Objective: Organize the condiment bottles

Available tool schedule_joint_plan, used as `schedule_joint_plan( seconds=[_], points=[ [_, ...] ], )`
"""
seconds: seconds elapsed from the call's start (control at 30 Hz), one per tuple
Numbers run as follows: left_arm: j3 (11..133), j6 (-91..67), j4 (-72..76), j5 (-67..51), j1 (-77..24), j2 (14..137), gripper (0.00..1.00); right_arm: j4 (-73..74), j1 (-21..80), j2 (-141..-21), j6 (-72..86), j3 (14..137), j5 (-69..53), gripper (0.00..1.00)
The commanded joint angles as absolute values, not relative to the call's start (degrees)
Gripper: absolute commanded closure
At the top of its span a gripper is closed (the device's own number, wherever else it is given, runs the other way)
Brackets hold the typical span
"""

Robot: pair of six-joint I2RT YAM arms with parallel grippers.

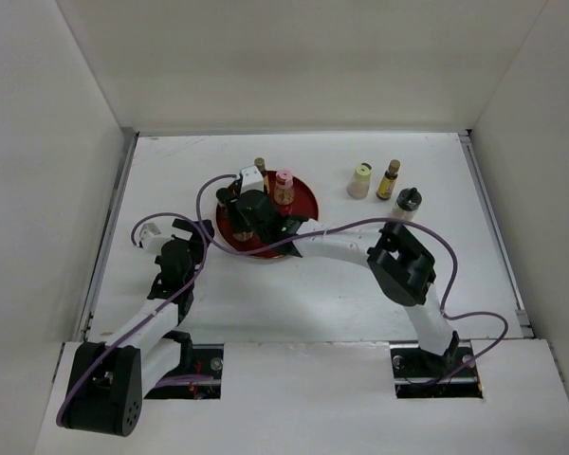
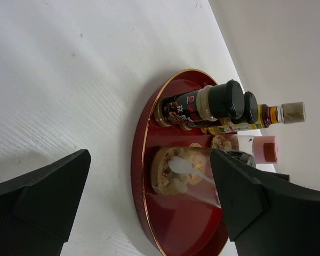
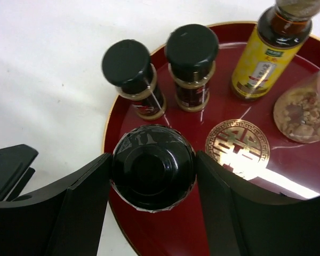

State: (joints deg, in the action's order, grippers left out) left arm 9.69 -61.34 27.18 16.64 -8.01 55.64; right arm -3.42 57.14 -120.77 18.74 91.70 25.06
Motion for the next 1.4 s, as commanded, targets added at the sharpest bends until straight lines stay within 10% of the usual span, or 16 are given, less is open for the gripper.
schedule_joint_plan(
  seconds=[0.0,0.5,0.9,1.17,1.37],
  points=[
    [9.76,-61.61,29.09,16.87,-8.30,55.02,0.00,-7.03,58.84,-121.02,18.81,95.19,26.01,0.39],
    [9.76,-61.17,29.09,17.49,-8.48,54.76,0.00,-7.29,59.02,-103.64,18.98,82.81,26.63,0.15],
    [9.67,-61.17,29.09,17.05,-8.57,53.96,0.00,-3.00,39.00,-69.90,25.92,47.93,33.21,0.72],
    [10.02,-61.09,29.35,16.96,-8.92,54.76,0.00,6.59,25.71,-60.29,28.04,37.62,38.85,0.34],
    [10.28,-61.08,29.36,16.88,-9.18,55.28,0.00,7.12,25.71,-63.62,28.21,38.49,34.46,0.23]
  ],
)
